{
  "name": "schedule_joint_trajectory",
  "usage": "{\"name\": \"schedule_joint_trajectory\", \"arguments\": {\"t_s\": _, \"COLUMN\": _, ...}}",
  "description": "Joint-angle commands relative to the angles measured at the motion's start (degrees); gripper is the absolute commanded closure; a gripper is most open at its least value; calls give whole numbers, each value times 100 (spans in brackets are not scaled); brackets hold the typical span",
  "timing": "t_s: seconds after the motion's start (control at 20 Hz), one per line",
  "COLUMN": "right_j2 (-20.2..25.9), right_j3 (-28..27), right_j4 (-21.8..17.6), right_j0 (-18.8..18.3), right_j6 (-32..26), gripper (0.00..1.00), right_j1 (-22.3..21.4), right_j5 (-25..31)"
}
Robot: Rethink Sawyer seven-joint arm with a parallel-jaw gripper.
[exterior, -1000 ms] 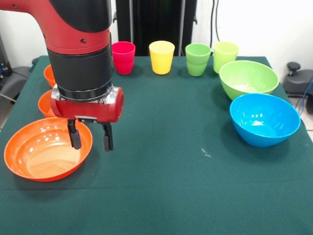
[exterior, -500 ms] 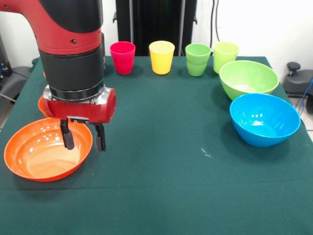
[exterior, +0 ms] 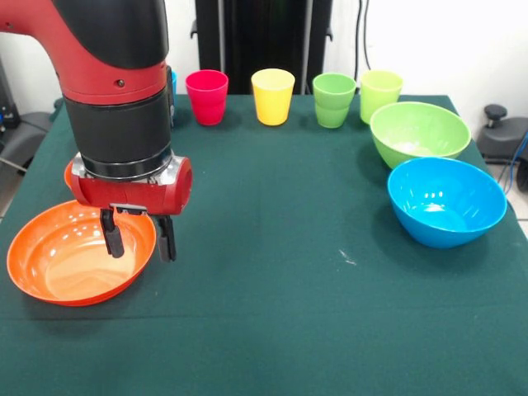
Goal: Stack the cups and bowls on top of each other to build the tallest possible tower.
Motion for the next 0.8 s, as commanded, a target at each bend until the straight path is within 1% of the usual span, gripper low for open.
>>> {"name": "schedule_joint_trajectory", "arguments": {"t_s": 0.05, "right_j2": 529, "right_j3": 248, "right_j4": -624, "right_j0": 15, "right_j6": -922, "gripper": 0, "right_j1": 89, "right_j5": -443}}
{"name": "schedule_joint_trajectory", "arguments": {"t_s": 0.25, "right_j2": 527, "right_j3": 185, "right_j4": -622, "right_j0": 31, "right_j6": -911, "gripper": 0, "right_j1": 155, "right_j5": -470}}
{"name": "schedule_joint_trajectory", "arguments": {"t_s": 0.3, "right_j2": 527, "right_j3": 255, "right_j4": -633, "right_j0": 16, "right_j6": -903, "gripper": 0, "right_j1": 135, "right_j5": -544}}
{"name": "schedule_joint_trajectory", "arguments": {"t_s": 0.45, "right_j2": 519, "right_j3": 236, "right_j4": -639, "right_j0": 18, "right_j6": -892, "gripper": 0, "right_j1": 170, "right_j5": -604}}
{"name": "schedule_joint_trajectory", "arguments": {"t_s": 0.8, "right_j2": 518, "right_j3": 196, "right_j4": -621, "right_j0": 18, "right_j6": -900, "gripper": 0, "right_j1": 211, "right_j5": -603}}
